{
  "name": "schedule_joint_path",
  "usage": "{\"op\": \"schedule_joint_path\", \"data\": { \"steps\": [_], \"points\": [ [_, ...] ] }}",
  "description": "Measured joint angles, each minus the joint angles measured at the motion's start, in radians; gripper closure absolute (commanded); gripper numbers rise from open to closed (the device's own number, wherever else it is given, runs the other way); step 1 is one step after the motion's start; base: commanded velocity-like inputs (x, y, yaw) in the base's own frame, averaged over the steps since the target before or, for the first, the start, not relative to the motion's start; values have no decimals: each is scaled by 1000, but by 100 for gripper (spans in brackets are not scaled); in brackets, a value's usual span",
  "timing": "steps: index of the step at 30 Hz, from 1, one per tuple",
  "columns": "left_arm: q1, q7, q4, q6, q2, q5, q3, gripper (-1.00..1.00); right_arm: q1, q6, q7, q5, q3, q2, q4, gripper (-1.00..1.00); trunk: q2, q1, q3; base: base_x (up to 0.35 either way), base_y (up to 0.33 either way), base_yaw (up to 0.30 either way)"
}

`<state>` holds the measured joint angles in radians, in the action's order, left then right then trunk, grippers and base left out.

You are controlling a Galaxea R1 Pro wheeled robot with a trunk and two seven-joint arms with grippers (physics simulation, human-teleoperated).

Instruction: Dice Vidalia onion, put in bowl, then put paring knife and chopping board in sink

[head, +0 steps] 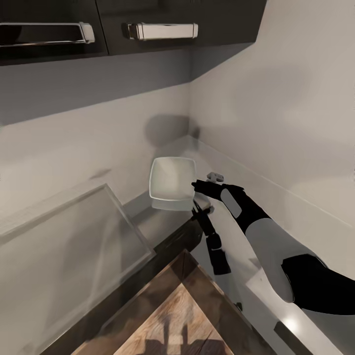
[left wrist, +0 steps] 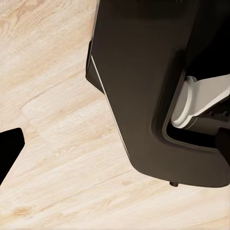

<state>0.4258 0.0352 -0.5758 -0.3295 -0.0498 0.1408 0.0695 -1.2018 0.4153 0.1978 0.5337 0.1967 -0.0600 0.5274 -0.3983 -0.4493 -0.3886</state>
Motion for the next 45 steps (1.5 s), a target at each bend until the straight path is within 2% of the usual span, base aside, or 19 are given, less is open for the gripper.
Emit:
{"op": "schedule_joint_path", "data": {
  "steps": [23, 33, 45],
  "points": [
    [0, 0, 0, 0, 0, 0, 0, -100, 0, 0, 0, -1, 0, 0, 0, 100, 0, 0, 37, -14, 0, 0],
    [0, 0, 1, 0, 0, 0, 0, -100, 0, 0, 1, 0, 0, -1, 1, 100, 0, -1, 53, -289, 0, 39],
    [0, 0, 1, 1, 0, 1, 0, -100, 0, 0, 0, 0, 1, -2, 1, 100, 0, -1, 69, -336, 9, 209]
  ]
}}
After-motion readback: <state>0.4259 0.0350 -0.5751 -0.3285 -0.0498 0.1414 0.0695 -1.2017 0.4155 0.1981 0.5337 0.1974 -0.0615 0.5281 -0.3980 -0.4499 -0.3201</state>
